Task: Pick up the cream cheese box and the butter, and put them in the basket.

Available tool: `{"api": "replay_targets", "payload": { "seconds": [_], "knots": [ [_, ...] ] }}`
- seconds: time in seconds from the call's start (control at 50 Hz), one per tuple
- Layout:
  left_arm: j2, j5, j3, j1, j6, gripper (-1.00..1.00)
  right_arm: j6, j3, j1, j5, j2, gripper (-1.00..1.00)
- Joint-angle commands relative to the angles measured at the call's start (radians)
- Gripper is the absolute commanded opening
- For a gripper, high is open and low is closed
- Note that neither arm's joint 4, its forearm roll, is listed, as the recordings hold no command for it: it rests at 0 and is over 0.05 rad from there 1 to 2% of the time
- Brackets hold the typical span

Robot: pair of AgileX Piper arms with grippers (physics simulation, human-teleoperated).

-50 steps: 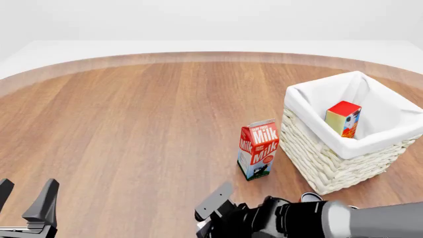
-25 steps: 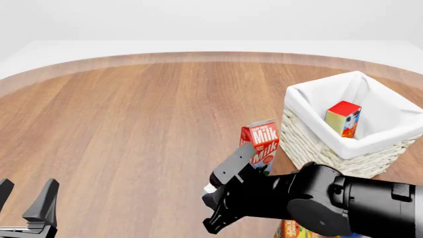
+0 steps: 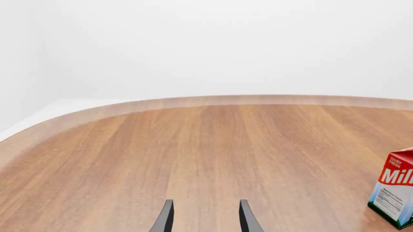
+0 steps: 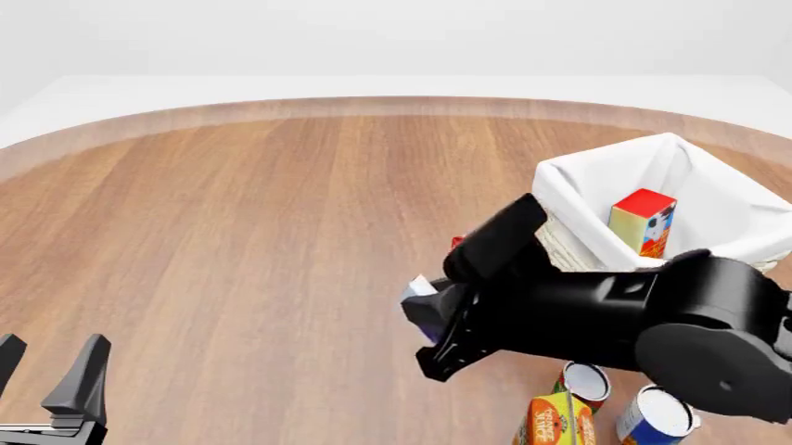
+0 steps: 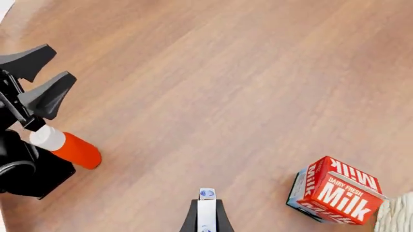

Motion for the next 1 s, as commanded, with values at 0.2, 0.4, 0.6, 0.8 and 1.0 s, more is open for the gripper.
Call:
{"api": "replay_targets", "payload": {
  "seconds": [0.2, 0.4, 0.6, 0.8, 1.0],
  "knots": [
    [0.0, 0.0, 0.0, 0.0, 0.0, 1.0, -0.03, -0.06, -0.149, 0.08, -0.192, -1.0],
    [0.0, 0.0, 0.0, 0.0, 0.0, 1.0, -0.025, -0.066, -0.212, 0.103, -0.256, -1.0],
    [0.0, 0.0, 0.0, 0.0, 0.0, 1.0, -0.021, -0.078, -0.295, 0.125, -0.322, -1.0],
    [0.0, 0.0, 0.0, 0.0, 0.0, 1.0, -0.012, -0.08, -0.385, 0.124, -0.354, -1.0],
    [0.0, 0.0, 0.0, 0.0, 0.0, 1.0, -0.007, -0.105, -0.492, 0.132, -0.384, -1.0]
  ]
}}
